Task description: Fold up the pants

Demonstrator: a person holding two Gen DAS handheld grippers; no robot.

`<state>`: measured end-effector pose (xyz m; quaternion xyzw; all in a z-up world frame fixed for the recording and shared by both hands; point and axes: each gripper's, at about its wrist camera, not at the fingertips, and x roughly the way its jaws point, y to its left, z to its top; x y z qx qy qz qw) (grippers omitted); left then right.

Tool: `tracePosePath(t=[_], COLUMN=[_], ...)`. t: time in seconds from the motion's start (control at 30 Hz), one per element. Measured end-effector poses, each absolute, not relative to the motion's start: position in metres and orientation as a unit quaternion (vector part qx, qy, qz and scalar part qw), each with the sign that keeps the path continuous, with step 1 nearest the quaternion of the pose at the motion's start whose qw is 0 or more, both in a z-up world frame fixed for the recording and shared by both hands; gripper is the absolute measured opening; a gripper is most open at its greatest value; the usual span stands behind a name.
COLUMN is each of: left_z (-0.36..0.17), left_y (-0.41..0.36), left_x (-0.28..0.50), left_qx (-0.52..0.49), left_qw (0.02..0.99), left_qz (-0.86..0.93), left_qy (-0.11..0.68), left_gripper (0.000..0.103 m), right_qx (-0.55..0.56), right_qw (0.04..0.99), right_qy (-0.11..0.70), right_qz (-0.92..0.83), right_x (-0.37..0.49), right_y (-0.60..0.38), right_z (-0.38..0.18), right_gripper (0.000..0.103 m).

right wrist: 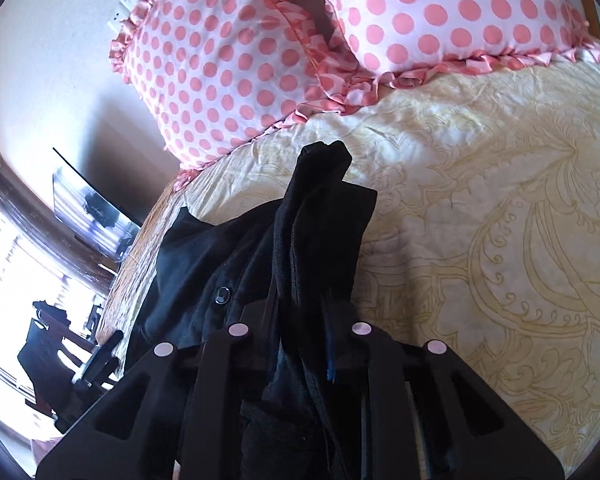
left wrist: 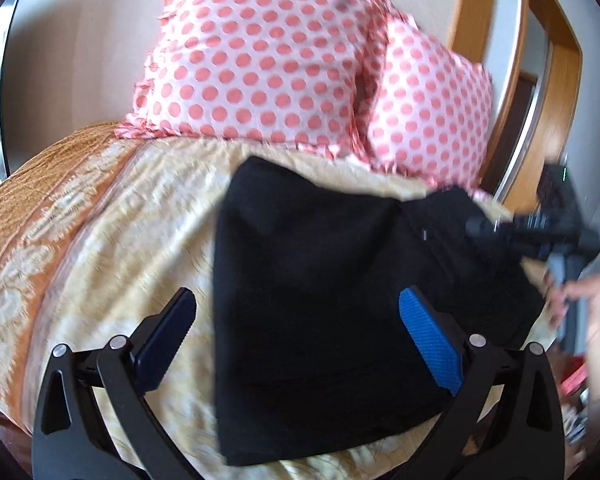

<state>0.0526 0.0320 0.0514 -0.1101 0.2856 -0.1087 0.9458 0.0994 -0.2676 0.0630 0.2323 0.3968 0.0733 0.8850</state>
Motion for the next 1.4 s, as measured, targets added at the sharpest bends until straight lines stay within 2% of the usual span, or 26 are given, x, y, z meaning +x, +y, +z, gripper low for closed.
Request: tracePosePath(t=[0.1, 0.17, 0.27, 0.3, 0.67, 0.73, 0.77, 0.8, 0.83, 0.87, 0.9, 1.13, 1.4], left_z=[0.065, 0.06, 0.035, 0.026, 0.015, 0.015, 0.015, 0.014, 0.015, 0.016, 0.018, 0.043, 0.083], left_y=[0.064, 0.081, 0.098, 0.097, 0.077, 0.075, 0.073, 0.071, 0.068, 0.067, 0.066, 0.063, 0.052], left_x=[0.081, 0.114, 0.158, 0.17, 0.191, 0.191, 0.191, 0.191, 0.191, 0.19, 0.187, 0.187, 0.24], left_qx=[-0.147, -0.174, -0.252, -0.269, -0.227, -0.219, -0.212, -0.203, -0.191, -0.184, -0.177, -0.164, -0.175], left_qw=[0.93, 0.904, 0.839, 0.815, 0.826, 0.832, 0.836, 0.839, 0.846, 0.851, 0.855, 0.876, 0.901], left_qz=[-0.129, -0.153, -0.205, -0.225, -0.198, -0.187, -0.178, -0.17, -0.16, -0.159, -0.163, -0.179, -0.167], left_qy=[0.312, 0.36, 0.437, 0.461, 0.476, 0.474, 0.474, 0.475, 0.471, 0.465, 0.459, 0.418, 0.361], left_gripper=[0.101, 0.099, 0.076, 0.073, 0.073, 0.069, 0.057, 0.041, 0.036, 0.022, 0.016, 0.012, 0.012], right_qx=[0.238, 0.243, 0.252, 0.255, 0.273, 0.283, 0.29, 0.297, 0.3, 0.298, 0.294, 0.311, 0.309], right_qw=[0.883, 0.882, 0.88, 0.879, 0.872, 0.867, 0.865, 0.863, 0.864, 0.866, 0.868, 0.87, 0.886], right_qy=[0.398, 0.398, 0.397, 0.398, 0.401, 0.404, 0.404, 0.402, 0.397, 0.394, 0.39, 0.364, 0.33], right_qz=[0.072, 0.072, 0.071, 0.07, 0.068, 0.066, 0.068, 0.072, 0.079, 0.083, 0.087, 0.114, 0.098], right_x=[0.1, 0.1, 0.099, 0.099, 0.1, 0.101, 0.101, 0.101, 0.1, 0.099, 0.098, 0.11, 0.171], right_y=[-0.271, -0.273, -0.277, -0.278, -0.287, -0.291, -0.293, -0.295, -0.295, -0.295, -0.293, -0.295, -0.302], right_z=[0.06, 0.058, 0.054, 0.053, 0.044, 0.04, 0.038, 0.037, 0.036, 0.038, 0.04, 0.058, 0.079], right_gripper=[0.017, 0.017, 0.017, 0.017, 0.018, 0.022, 0.022, 0.023, 0.02, 0.018, 0.016, 0.014, 0.014])
